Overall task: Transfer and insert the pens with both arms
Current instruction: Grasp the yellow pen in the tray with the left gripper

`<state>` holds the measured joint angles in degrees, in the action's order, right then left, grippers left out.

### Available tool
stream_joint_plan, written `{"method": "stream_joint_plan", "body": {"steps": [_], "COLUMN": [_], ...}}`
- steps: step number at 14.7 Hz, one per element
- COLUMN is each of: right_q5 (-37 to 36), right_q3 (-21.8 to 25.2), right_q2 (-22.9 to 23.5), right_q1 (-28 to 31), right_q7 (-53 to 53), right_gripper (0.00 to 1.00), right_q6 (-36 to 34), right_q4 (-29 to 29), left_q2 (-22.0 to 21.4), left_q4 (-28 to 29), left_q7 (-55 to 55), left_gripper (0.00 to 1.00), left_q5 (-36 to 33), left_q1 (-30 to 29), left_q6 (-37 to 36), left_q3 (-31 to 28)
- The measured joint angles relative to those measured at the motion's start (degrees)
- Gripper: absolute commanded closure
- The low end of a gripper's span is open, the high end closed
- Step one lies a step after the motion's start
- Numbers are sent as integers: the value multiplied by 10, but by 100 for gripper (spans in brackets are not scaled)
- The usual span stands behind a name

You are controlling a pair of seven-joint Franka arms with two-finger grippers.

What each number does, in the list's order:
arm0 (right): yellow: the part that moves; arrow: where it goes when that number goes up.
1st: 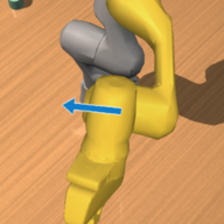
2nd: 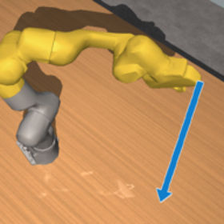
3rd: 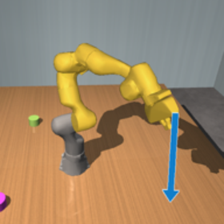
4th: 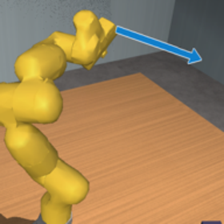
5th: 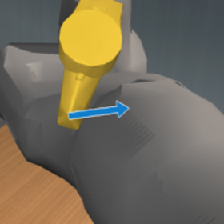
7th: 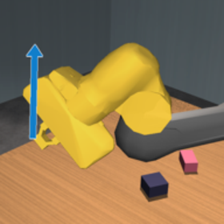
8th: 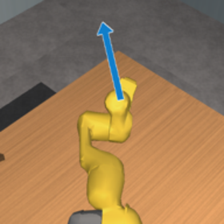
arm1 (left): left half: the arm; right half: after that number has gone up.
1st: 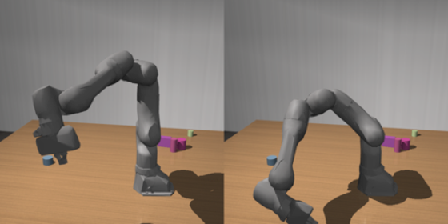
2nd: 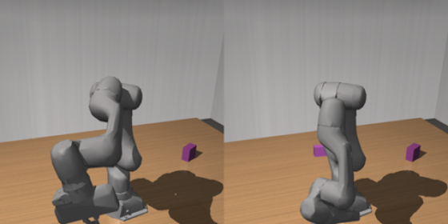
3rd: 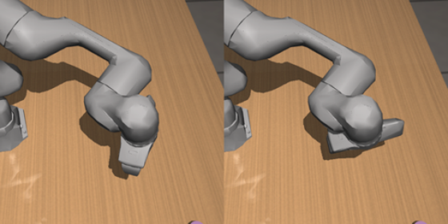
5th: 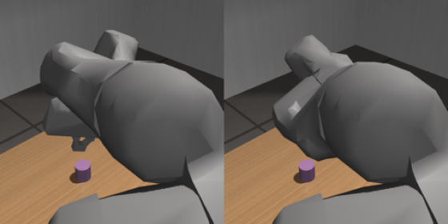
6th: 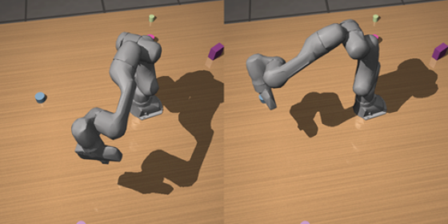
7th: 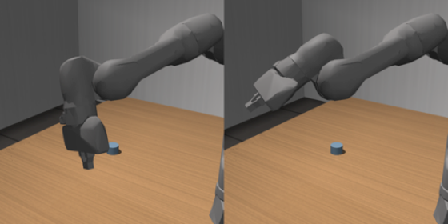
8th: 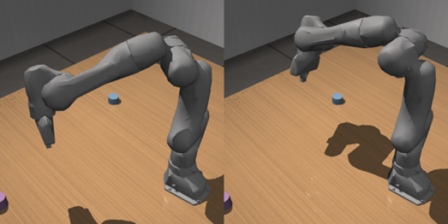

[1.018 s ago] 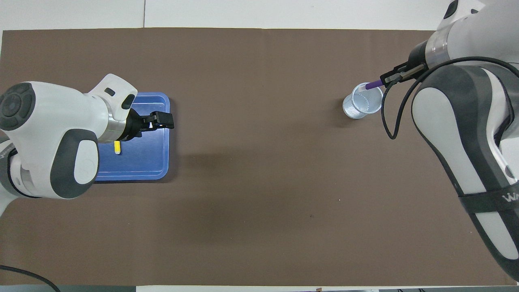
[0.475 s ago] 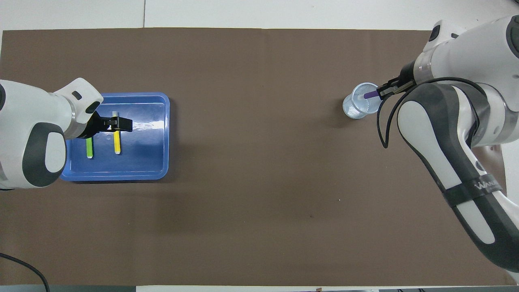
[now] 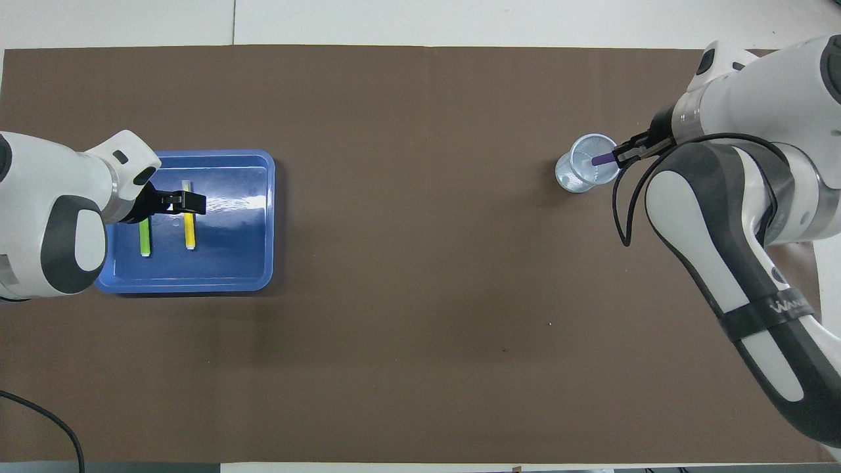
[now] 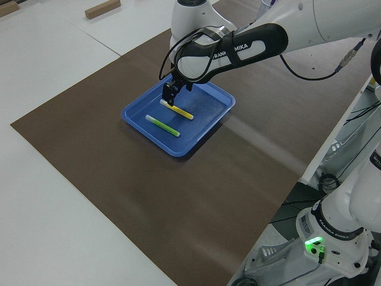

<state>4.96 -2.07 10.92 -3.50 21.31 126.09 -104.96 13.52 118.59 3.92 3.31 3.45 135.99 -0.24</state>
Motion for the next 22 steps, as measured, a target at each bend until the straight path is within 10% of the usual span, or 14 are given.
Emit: {"method": "stream_joint_plan", "body": {"steps": [2, 5, 11, 22], "right_q5": [0, 0, 108, 243], "right_q3": [0, 0, -3, -5], "right_q2": [-5, -10, -54, -94], "right_q1": [0, 1, 1, -9], "right_q7": [0, 0, -23, -201], "right_gripper": [0, 0, 0, 0], "right_q6": [11, 2, -203, -247], "right_q4": [-14, 0, 142, 106], "left_q2": [25, 33, 29, -50], "left_q4": [0, -1, -3, -38], "left_q7": [0, 0, 0, -269], "left_gripper": [17, 100, 100, 100], "left_q5": [0, 0, -1, -1], "left_q1": [-2, -9, -15, 47], "left_q6": [27, 35, 34, -119], "left_q3": [0, 0, 1, 13]}}
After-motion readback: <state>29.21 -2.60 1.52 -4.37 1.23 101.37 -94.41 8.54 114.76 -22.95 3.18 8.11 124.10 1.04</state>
